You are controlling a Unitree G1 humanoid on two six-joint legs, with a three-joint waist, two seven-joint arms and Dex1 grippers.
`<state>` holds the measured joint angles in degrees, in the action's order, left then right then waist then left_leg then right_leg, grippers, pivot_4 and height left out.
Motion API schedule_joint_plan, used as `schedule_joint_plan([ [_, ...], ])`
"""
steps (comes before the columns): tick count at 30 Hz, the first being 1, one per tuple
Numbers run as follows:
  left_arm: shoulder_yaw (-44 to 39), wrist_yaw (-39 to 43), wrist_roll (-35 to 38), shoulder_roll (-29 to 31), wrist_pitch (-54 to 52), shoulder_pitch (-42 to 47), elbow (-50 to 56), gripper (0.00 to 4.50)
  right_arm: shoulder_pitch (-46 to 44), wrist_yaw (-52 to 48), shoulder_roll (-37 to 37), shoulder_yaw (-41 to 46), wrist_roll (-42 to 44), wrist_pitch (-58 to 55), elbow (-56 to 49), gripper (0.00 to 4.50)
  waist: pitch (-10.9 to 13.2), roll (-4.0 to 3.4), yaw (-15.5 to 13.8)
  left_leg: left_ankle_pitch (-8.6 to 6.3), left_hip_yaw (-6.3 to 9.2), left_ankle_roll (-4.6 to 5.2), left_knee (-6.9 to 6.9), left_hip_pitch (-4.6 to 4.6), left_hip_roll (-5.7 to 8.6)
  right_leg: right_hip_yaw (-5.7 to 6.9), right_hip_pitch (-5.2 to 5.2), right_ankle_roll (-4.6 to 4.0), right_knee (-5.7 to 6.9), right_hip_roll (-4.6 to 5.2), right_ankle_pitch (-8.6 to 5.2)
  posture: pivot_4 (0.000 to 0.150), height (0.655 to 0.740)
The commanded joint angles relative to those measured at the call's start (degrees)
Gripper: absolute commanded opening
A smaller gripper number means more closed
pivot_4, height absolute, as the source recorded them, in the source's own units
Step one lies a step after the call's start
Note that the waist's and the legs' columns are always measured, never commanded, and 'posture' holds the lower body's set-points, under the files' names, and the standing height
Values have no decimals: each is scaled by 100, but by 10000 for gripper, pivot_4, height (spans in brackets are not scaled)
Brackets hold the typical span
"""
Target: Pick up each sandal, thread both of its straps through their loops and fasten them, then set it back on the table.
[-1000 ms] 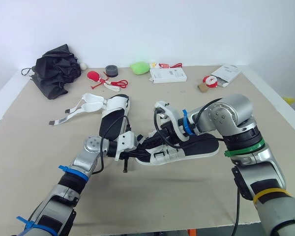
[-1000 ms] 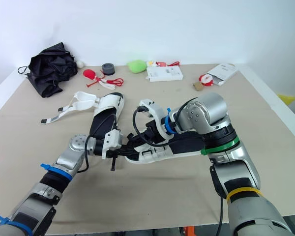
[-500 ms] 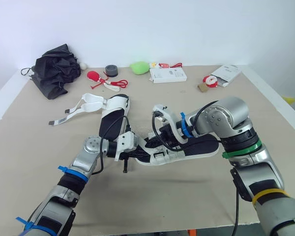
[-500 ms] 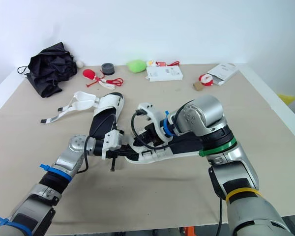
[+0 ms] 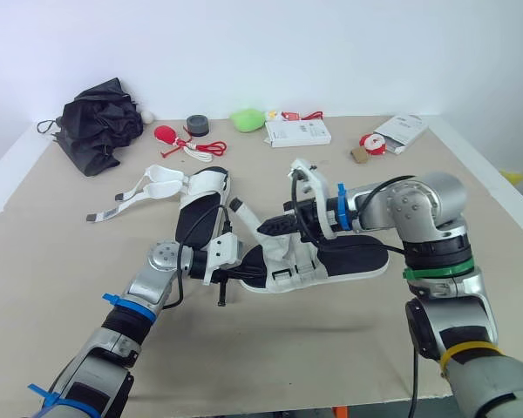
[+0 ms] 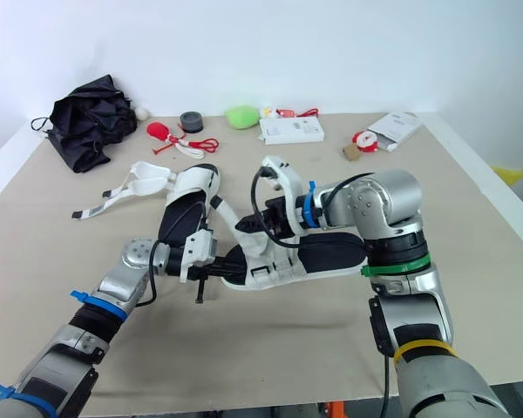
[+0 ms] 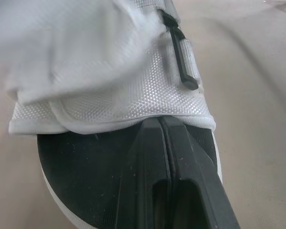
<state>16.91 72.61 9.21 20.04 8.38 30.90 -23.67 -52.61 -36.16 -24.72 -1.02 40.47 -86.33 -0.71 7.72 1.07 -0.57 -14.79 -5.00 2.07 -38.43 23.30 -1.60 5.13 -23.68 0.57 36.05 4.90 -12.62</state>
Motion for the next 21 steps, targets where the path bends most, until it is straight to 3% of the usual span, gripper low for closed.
schedule_joint_plan([
  [1, 376, 69, -439, 135, -303, -303, -465, 0, 95, 174, 87, 363, 100, 37, -446, 354, 2, -3, 3, 0, -2, 0, 0, 0, 0, -1, -1, 0, 0, 0, 0, 1500, 7400],
  [3, 376, 69, -439, 135, -303, -303, -465, 0, 120, 222, 117, 404, 109, 15, -490, 354, 4, -7, 6, 0, -2, 0, 0, 0, 0, -1, -2, 4, 1, 0, -2, 1500, 7400],
  [5, 374, 129, -441, 150, -271, -230, -555, 0, 1871, 29, -73, 281, -352, 1876, -2387, 354, -7, 11, -41, 0, -1, 0, 0, 0, 0, 0, -2, 6, 0, -1, -4, 1500, 7400],
  [7, 402, 170, -441, 135, -236, -139, -667, 0, 3184, -369, -535, -358, -1453, 4222, -3318, 354, -35, 53, -103, -11, 54, -16, 9, 2, 0, 23, 17, 55, -23, -7, -61, 1500, 7400],
  [12, 430, 240, -441, 91, -205, -53, -760, 0, 3751, -566, -832, -1025, -3044, 7356, -2792, 354, -16, -6, 25, -58, -19, -13, -4, -25, 13, -39, 32, 105, 6, -28, -92, 1500, 7400],
  [15, 427, 267, -433, 119, -192, -18, -787, 0, 3782, -632, -893, -1119, -3522, 8589, -2473, 354, 7, 34, 14, -31, -8, 0, -5, -38, 4, -24, 40, 123, 3, -30, -83, 1500, 7400],
  [21, 384, 272, -431, 191, -185, -1, -790, 0, 3744, -674, -942, -1183, -4088, 10196, -1896, 354, 8, 33, 5, -27, -3, -4, -1, -36, -2, -19, 41, 85, 3, -12, -76, 1500, 7400],
])
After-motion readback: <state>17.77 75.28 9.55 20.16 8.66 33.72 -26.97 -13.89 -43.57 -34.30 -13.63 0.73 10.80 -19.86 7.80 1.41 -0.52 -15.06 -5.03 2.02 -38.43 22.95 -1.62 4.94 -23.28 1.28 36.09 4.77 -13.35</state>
